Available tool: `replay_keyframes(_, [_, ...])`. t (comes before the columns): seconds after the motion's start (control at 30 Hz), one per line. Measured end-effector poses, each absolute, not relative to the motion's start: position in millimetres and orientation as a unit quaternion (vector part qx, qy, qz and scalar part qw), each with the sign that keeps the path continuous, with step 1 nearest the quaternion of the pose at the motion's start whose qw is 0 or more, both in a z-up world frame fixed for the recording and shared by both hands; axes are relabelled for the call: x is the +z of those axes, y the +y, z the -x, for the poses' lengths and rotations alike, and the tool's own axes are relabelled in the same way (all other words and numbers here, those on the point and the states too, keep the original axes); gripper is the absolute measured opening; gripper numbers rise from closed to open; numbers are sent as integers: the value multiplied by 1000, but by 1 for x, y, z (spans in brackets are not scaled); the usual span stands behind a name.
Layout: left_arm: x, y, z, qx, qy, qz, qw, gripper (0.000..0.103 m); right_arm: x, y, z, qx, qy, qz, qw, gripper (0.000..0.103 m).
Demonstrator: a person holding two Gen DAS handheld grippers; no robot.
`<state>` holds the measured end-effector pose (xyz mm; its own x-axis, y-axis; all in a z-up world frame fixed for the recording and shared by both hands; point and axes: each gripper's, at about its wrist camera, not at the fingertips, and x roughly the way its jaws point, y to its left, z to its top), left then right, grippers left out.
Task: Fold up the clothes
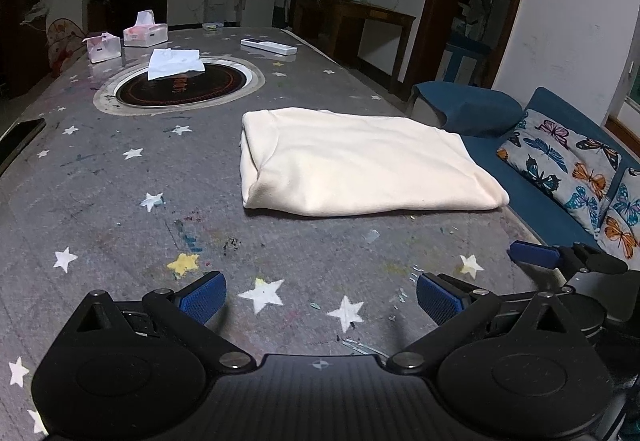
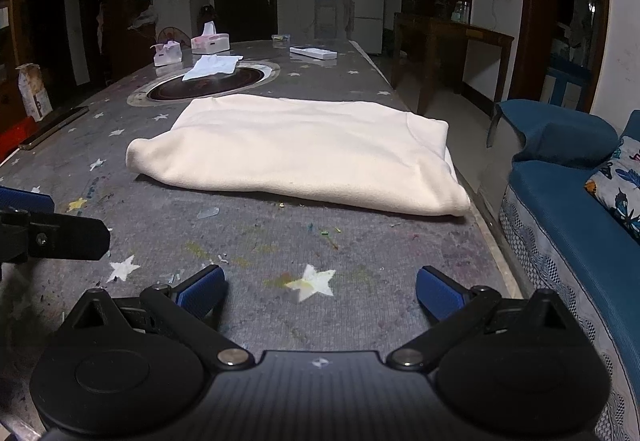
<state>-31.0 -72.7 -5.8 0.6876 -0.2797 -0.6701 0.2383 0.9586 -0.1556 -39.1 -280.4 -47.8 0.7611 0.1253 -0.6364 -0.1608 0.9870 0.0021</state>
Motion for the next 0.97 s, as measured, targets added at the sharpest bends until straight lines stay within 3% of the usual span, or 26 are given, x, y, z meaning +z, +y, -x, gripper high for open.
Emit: replay_keyframes(0.97, [-7, -90, 29, -154, 373, 18, 915, 103, -40, -293, 44, 64, 335, 14, 940, 103])
